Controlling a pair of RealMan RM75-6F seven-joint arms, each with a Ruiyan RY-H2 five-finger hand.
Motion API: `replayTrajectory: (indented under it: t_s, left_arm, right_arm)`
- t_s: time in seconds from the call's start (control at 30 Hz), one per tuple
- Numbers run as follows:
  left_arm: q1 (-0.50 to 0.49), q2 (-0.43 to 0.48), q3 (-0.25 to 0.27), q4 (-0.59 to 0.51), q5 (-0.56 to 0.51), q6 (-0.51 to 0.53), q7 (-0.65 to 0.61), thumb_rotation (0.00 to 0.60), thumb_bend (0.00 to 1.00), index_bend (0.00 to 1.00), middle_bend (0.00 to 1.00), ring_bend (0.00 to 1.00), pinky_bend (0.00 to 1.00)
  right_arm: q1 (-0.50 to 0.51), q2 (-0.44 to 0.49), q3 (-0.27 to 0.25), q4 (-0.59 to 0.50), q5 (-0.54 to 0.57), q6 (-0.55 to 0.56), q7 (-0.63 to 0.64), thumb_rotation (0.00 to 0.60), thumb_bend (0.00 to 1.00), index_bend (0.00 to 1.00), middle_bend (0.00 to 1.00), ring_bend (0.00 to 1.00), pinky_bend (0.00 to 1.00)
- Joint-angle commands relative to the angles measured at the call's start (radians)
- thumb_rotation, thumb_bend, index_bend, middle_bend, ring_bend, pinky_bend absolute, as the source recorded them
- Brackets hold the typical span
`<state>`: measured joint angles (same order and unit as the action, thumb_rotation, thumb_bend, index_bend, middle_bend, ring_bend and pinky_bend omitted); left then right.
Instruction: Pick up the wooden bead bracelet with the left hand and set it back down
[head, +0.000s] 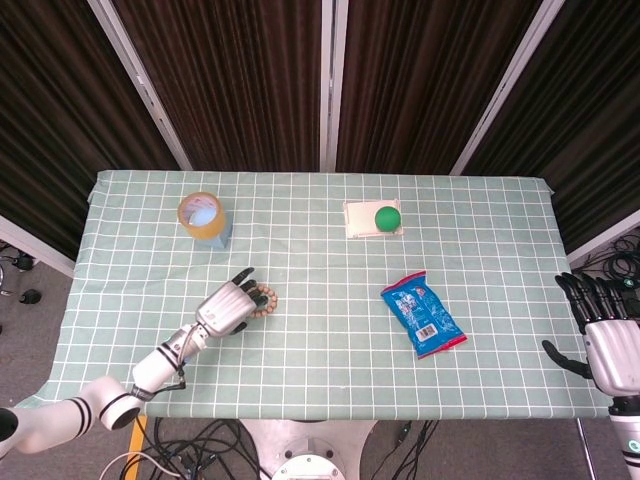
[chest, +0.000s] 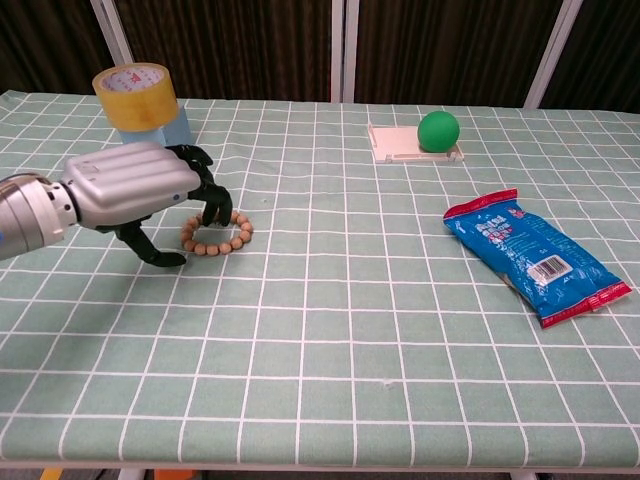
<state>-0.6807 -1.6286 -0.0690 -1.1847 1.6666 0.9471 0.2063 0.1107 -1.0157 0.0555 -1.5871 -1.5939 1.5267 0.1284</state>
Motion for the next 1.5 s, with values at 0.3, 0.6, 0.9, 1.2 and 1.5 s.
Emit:
replayTrajectory:
  t_s: [0.3,0.6,0.9,1.2,1.5]
  left_arm:
    - [-0.025,-0.026,0.013,0.017,-0.040,-0.014,0.020,0.600,0.26,0.44,0.44,0.26,0.12]
    - [-0.036,-0.041,0.019,0.038,-0.077,-0.025,0.047,0.600,0.28,0.45,0.45,0.26,0.12]
    - [-0.044,-0.068,0.030,0.075,-0.093,-0.018,0.060,0.600,0.33,0.49,0.49,0.28,0.14]
    - [-0.037,-0.092,0.042,0.110,-0.090,0.022,0.050,0.600,0.35,0.55,0.55,0.32,0.15]
    - [-0.002,-0.074,0.022,0.067,-0.115,0.104,-0.259,0.600,0.42,0.60,0.61,0.35,0.18]
  right_arm:
    - [-0.005,-0.002,0.002,0.005,0.008,0.000,0.003,0.600,0.13,0.00,0.08,0.00,0.00]
    - [-0.010,-0.004,0.003,0.013,0.013,0.003,0.014,0.600,0.13,0.00,0.08,0.00,0.00]
    - [-0.014,-0.003,0.004,0.016,0.015,0.007,0.020,0.600,0.13,0.00,0.08,0.00,0.00]
    - [-0.020,-0.004,0.002,0.022,0.014,0.014,0.028,0.600,0.13,0.00,0.08,0.00,0.00]
    - [-0.028,-0.003,0.004,0.026,0.008,0.030,0.040,0.600,0.13,0.00,0.08,0.00,0.00]
